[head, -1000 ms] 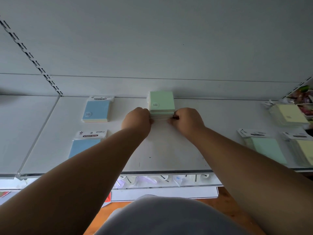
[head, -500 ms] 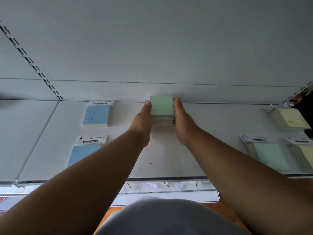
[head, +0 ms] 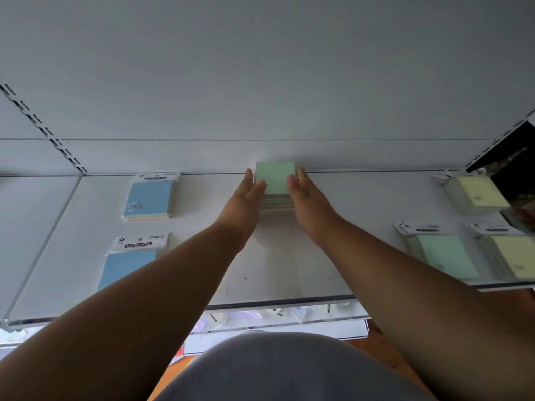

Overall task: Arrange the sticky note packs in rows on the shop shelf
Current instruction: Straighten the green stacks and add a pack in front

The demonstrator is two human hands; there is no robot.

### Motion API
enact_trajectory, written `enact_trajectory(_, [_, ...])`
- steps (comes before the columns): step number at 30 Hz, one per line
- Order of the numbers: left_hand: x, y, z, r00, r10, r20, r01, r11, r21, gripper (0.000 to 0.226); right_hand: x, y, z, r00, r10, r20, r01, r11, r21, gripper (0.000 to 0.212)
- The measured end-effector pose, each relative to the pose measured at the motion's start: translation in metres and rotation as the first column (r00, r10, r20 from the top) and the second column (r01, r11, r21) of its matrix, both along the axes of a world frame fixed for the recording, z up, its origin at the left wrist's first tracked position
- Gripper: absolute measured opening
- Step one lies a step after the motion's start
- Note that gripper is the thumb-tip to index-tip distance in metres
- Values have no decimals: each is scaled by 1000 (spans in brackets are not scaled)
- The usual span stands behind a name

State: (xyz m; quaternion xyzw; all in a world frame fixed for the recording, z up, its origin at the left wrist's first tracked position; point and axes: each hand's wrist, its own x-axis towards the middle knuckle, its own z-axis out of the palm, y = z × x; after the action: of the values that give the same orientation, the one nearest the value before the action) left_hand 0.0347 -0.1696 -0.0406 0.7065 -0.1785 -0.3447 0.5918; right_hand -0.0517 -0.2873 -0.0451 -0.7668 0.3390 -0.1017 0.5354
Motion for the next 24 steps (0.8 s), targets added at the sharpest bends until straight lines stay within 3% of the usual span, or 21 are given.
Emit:
enact_trajectory(1, [-2,5,-2,979,-57,197,44,997,66,44,-6,0,1,999,39,-6,-40,986,-160,63])
enact_trajectory(3, [-6,12,-9,846,-129,517,19,977,213,43,-15,-2,-4,993,117,19,-103,935,-339,54])
enact_trajectory(5, [-6,15,-18,740,-131,660,-58,965,257,45,-20,-6,-11,991,130,2,-116,892,-436,50])
enact_trajectory(11, [2,13,-21,652,-133,746,-138,947,289,28,-19,-10,-12,991,135,-26,-124,797,-591,43])
enact_trajectory(19, [1,15,-17,635,-174,753,-152,927,343,24,-22,-11,-8,994,93,-59,-108,739,-665,33])
enact_trajectory(24, [-1,17,-14,627,-189,756,-194,902,386,22,-25,-12,-12,995,82,-54,-98,765,-636,33])
